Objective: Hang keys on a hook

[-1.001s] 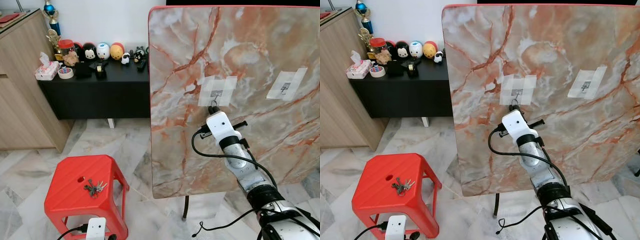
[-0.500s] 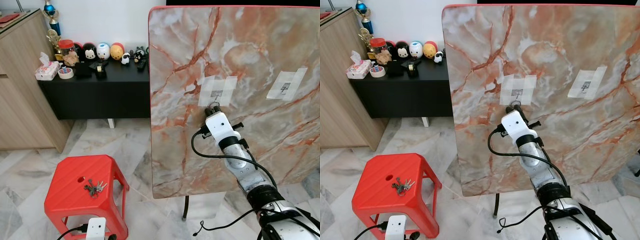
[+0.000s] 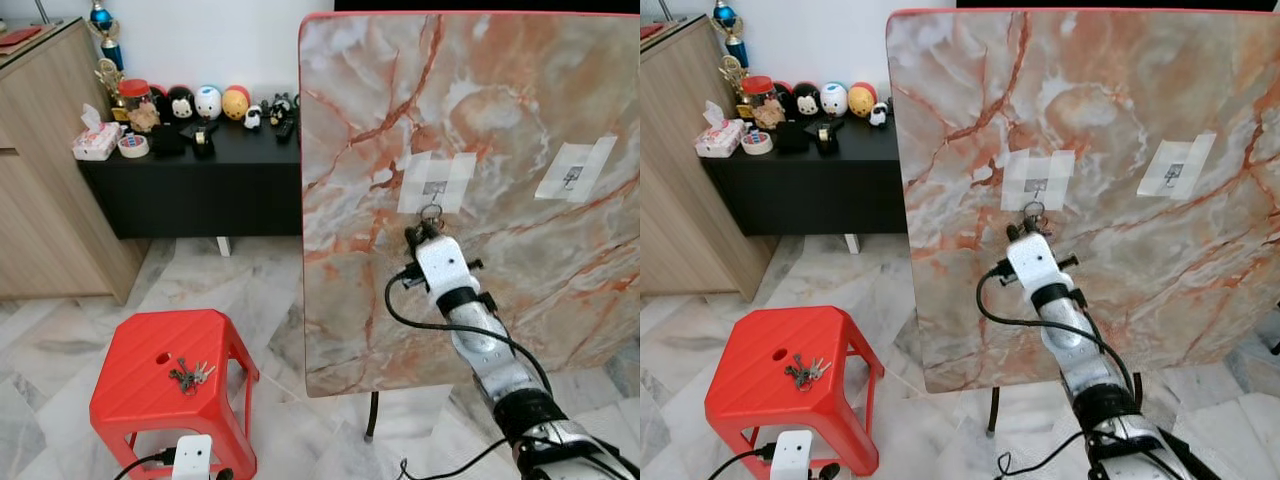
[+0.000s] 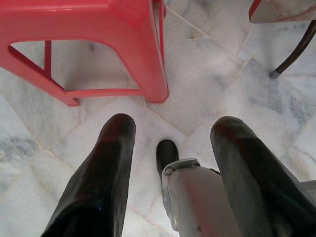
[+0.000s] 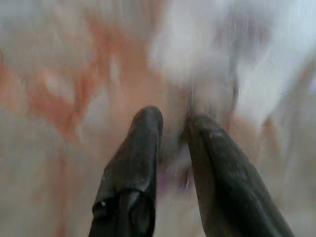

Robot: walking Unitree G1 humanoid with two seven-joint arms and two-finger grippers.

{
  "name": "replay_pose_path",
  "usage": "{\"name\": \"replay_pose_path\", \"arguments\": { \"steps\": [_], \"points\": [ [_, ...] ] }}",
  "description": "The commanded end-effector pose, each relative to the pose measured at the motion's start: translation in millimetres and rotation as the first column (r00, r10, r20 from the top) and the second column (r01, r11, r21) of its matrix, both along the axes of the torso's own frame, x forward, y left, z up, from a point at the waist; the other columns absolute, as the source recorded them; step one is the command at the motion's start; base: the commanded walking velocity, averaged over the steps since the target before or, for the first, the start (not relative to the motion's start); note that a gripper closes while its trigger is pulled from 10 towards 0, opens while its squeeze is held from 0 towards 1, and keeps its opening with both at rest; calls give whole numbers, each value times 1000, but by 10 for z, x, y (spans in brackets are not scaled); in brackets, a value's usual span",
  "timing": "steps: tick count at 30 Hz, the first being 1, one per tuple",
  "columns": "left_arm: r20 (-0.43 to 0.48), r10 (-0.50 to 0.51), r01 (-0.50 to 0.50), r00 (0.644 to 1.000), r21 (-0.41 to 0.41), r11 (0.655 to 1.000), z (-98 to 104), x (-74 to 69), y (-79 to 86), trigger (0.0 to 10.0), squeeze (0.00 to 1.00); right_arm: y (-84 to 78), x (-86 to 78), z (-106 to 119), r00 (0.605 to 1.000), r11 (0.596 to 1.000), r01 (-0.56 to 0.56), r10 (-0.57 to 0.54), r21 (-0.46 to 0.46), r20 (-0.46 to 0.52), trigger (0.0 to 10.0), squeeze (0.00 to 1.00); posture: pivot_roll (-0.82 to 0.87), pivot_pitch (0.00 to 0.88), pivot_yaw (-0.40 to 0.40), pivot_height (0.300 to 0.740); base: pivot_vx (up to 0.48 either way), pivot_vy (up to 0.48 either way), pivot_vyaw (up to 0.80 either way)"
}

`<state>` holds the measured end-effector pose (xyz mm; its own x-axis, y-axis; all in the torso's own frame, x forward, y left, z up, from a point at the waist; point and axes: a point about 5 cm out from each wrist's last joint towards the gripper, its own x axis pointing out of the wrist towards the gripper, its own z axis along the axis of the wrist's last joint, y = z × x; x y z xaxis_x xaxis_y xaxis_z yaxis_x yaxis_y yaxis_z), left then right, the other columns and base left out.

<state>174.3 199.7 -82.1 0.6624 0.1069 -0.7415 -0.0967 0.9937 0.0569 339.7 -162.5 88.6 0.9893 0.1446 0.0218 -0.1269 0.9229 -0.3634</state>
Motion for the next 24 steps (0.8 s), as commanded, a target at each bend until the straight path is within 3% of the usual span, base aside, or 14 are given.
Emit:
{"name": "replay_pose_path", "arguments": {
  "steps": [1, 4, 5, 6, 7, 10, 11, 12, 13, 14, 15, 16, 19, 24],
  "points": [
    [-24, -3, 3, 1000, 8, 1000, -28, -54, 2, 10000, 0, -118, -114, -260, 990, 997, 58, -51, 46, -131, 10000, 0, 16, 0, -44, 740, 0, 0, 0],
    [-23, -2, 3, 1000, 9, 1000, -25, -53, 14, 10000, 0, -178, -193, -413, 975, 993, 105, -91, 58, -205, 10000, 0, 22, 0, -46, 740, 0, 0, 0],
    [-22, -2, 2, 1000, 11, 1000, -22, -49, 25, 10000, 0, -223, -279, -556, 953, 986, 144, -117, 81, -279, 10000, 0, 23, 0, -45, 740, 0, 0, 0],
    [-20, -3, 3, 1000, 16, 1000, -14, -39, 46, 10000, 0, -296, -487, -845, 891, 974, 209, -155, 82, -427, 10000, 0, 25, 0, -38, 740, 0, 0, 0],
    [-20, -3, 3, 1000, 16, 1000, -14, -39, 46, 10000, 0, -296, -487, -845, 891, 974, 209, -155, 82, -427, 10000, 0, 25, 0, -38, 740, 0, 0, 0],
    [-18, -5, 6, 1000, 19, 1000, -8, -31, 60, 10000, 0, -346, -680, -1056, 826, 959, 269, -183, 88, -532, 10000, 0, 25, 0, -33, 740, 0, 0, 0],
    [-17, -8, 8, 1000, 21, 1000, -5, -27, 65, 10000, 0, -362, -802, -1175, 779, 942, 318, -192, 112, -596, 10000, 0, 23, 0, -29, 740, 0, 0, 0],
    [-17, -8, 8, 1000, 21, 1000, -5, -27, 65, 10000, 0, -362, -802, -1175, 779, 942, 318, -192, 112, -596, 10000, 0, 23, 0, -29, 740, 0, 0, 0],
    [-17, -9, 10, 1000, 22, 1000, -4, -25, 69, 10000, 0, -363, -870, -1238, 753, 931, 343, -192, 126, -629, 10000, 0, 23, 0, -29, 740, 0, 0, 0],
    [-15, -16, 16, 1000, 27, 999, 4, -14, 82, 10000, 0, -383, -1141, -1447, 655, 897, 426, -213, 121, -725, 10000, 0, 24, 0, -22, 740, 0, 0, 0],
    [-15, -16, 16, 1000, 27, 999, 4, -14, 82, 10000, 0, -383, -1141, -1447, 655, 897, 426, -213, 121, -725, 10000, 0, 24, 0, -22, 740, 0, 0, 0],
    [-13, -17, 17, 1000, 30, 999, 9, -6, 94, 10000, 0, -390, -1302, -1555, 593, 872, 477, -224, 113, -774, 10000, 0, 28, 0, -18, 740, 0, 0, 0],
    [-9, -19, 19, 1000, 33, 999, 18, 5, 109, 10000, 0, -364, -1511, -1681, 517, 847, 522, -220, 101, -828, 10000, 0, 31, 0, -12, 740, 0, 0, 0],
    [-5, -25, 26, 1000, 40, 999, 30, 17, 136, 10000, 0, -334, -1746, -1801, 433, 840, 538, -206, 67, -878, 10000, 0, 31, 0, -4, 740, 0, 0, 0]
  ]
}}
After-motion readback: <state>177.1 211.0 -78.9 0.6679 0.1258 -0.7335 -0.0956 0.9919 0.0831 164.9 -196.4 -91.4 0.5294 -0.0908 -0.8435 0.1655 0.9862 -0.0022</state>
